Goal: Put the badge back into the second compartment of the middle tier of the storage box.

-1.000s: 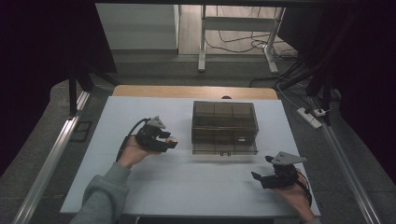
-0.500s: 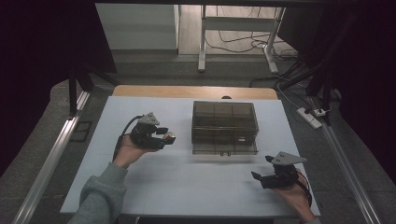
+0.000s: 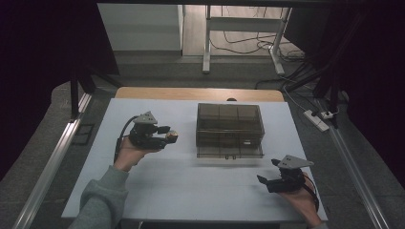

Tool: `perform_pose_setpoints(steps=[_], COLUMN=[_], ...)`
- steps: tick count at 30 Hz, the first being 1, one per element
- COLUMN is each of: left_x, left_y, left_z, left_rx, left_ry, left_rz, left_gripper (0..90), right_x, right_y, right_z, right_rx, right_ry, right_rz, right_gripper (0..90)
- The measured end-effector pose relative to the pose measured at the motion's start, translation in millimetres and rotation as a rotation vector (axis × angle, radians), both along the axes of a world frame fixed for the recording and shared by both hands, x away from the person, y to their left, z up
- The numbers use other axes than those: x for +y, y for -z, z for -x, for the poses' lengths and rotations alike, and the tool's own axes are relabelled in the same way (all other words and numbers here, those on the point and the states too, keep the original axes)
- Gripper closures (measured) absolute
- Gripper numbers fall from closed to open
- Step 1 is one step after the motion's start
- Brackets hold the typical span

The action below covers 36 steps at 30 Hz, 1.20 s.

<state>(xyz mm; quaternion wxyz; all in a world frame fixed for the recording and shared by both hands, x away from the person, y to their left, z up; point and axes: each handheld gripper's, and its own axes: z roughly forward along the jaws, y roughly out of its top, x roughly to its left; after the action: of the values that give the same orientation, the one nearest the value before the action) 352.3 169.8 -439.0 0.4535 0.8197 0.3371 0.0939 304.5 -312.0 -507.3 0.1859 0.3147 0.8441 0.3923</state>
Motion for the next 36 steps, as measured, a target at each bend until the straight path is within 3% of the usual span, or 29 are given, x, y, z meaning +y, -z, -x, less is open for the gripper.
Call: perform_pose_setpoints(steps=[17, 36], left_x=[-5.1, -27.7], left_y=[-11.5, -13.6], left_z=[2.6, -0.2], left_rx=[-0.041, -0.055], left_ry=[0.005, 0.052], left_rz=[0.059, 0.052], left_gripper=[46.4, 46.4], right_x=[0.0, 0.2], right_y=[-0.4, -0.6], right_z=[-0.3, -0.2], right_rx=[-0.006, -0.006], right_ry=[0.005, 0.007], right_rz=[0.001, 0.001], right_gripper=[13.3, 13.4])
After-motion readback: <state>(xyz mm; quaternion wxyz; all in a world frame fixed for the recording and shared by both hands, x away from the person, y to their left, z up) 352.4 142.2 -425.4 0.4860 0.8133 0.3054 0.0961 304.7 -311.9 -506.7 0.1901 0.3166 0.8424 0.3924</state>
